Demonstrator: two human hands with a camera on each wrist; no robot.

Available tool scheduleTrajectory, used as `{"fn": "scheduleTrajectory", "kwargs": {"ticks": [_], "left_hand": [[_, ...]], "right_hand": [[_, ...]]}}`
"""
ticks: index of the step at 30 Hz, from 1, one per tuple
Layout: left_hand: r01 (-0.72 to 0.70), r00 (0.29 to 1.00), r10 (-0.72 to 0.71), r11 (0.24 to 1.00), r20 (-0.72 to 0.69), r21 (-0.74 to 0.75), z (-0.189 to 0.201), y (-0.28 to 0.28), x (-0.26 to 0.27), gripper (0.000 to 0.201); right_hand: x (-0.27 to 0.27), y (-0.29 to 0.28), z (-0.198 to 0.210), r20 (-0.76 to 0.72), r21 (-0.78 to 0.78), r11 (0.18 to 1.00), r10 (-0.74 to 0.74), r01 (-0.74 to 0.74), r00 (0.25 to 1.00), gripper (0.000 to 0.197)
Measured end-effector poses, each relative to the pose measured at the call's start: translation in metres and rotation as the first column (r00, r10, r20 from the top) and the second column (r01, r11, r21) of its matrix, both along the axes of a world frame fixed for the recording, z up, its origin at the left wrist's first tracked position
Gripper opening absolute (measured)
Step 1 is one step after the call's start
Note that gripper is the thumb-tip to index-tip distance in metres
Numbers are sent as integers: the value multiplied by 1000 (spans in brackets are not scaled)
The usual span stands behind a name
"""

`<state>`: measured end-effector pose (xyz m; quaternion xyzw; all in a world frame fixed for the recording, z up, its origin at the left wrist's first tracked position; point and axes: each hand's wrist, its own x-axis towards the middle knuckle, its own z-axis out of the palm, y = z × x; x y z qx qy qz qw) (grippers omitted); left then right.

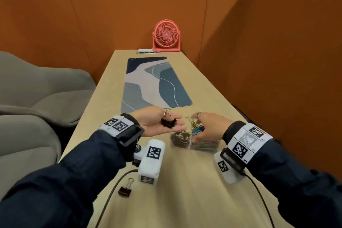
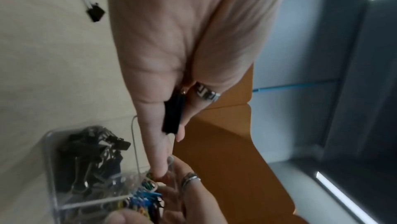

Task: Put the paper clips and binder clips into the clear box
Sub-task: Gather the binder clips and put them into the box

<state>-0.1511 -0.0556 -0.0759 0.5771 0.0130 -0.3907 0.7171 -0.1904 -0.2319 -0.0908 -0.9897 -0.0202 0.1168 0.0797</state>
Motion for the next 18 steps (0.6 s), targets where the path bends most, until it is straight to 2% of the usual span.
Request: {"fn": "scheduleTrajectory", "kwargs": {"ticks": [3, 7, 10, 18], "left_hand": [[57, 994, -69, 987, 80, 149, 1, -15, 7, 26], [83, 973, -142, 950, 180, 300, 0, -24, 14, 24], [148, 951, -237, 913, 198, 381, -2, -25, 22, 25], [202, 831, -460, 774, 314, 600, -9, -31, 32, 21]], "right_hand": [[-3, -3, -1, 17, 74, 997, 11, -13, 1000, 53], [-2, -7, -1, 28, 120, 992, 29, -32, 999, 57], [-1, -9, -5, 33, 164, 986, 23, -29, 999, 57], [-2, -13, -4, 43, 169, 984, 51, -58, 998, 60]]}}
